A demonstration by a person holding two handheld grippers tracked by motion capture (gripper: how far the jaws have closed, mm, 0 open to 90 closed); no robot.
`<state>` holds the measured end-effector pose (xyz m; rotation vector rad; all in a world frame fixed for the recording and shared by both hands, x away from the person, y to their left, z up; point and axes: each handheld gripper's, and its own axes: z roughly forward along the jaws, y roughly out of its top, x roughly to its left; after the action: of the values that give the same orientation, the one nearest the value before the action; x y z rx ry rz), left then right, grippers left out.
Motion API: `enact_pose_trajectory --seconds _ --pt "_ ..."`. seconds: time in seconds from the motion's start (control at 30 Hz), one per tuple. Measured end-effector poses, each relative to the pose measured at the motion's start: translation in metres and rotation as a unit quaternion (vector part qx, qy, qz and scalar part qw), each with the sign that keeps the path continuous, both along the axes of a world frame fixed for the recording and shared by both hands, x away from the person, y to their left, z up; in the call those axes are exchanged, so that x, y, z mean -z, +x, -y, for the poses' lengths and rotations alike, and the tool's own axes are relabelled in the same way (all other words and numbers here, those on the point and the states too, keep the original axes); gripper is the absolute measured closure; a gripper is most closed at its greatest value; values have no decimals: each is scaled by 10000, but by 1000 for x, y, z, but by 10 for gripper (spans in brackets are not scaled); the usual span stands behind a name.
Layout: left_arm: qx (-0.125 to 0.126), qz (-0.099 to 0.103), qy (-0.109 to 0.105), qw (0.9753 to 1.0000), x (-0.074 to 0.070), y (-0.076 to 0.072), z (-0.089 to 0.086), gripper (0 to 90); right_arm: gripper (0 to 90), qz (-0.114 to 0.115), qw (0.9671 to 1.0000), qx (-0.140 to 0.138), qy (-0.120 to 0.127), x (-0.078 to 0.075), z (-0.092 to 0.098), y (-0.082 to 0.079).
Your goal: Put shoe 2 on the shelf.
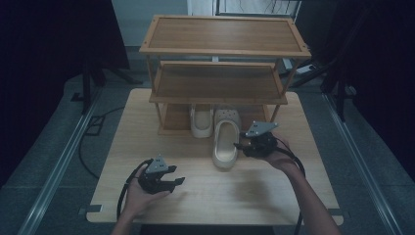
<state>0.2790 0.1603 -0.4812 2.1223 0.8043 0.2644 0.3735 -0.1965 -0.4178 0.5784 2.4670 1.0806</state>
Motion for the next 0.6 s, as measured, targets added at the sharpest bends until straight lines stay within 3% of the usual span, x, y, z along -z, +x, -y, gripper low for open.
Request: enact_pose_trajectory --seconds 0.07,0.1,0.13,0.2,0.33,0.5,0.53,0.6 --pt "2 3 4 10000 0 0 0 445 656 -282 9993 -234 17 17 -5 -11" --pt "2 -6 3 10000 -1 0 0 445 656 -282 9993 -234 17 17 -5 -11" --pt "3 -10 3 10000 0 0 0 445 709 -450 9982 -382 -43 30 -11 -18" --pt "5 -12 5 10000 0 0 1 444 726 -483 9979 -420 -52 33 -13 -19" --pt "9 -21 4 10000 0 0 1 444 804 -728 9944 -711 -270 53 -30 -27" --pt "-5 -14 -11 10000 0 0 -1 444 900 -768 9926 -743 -575 64 -41 -23" --pt "-10 -12 -18 10000 0 0 -1 444 900 -883 9917 -784 -501 64 -40 -19" --pt "-11 -16 -19 10000 0 0 -2 444 900 -882 9917 -788 -511 64 -40 -18"
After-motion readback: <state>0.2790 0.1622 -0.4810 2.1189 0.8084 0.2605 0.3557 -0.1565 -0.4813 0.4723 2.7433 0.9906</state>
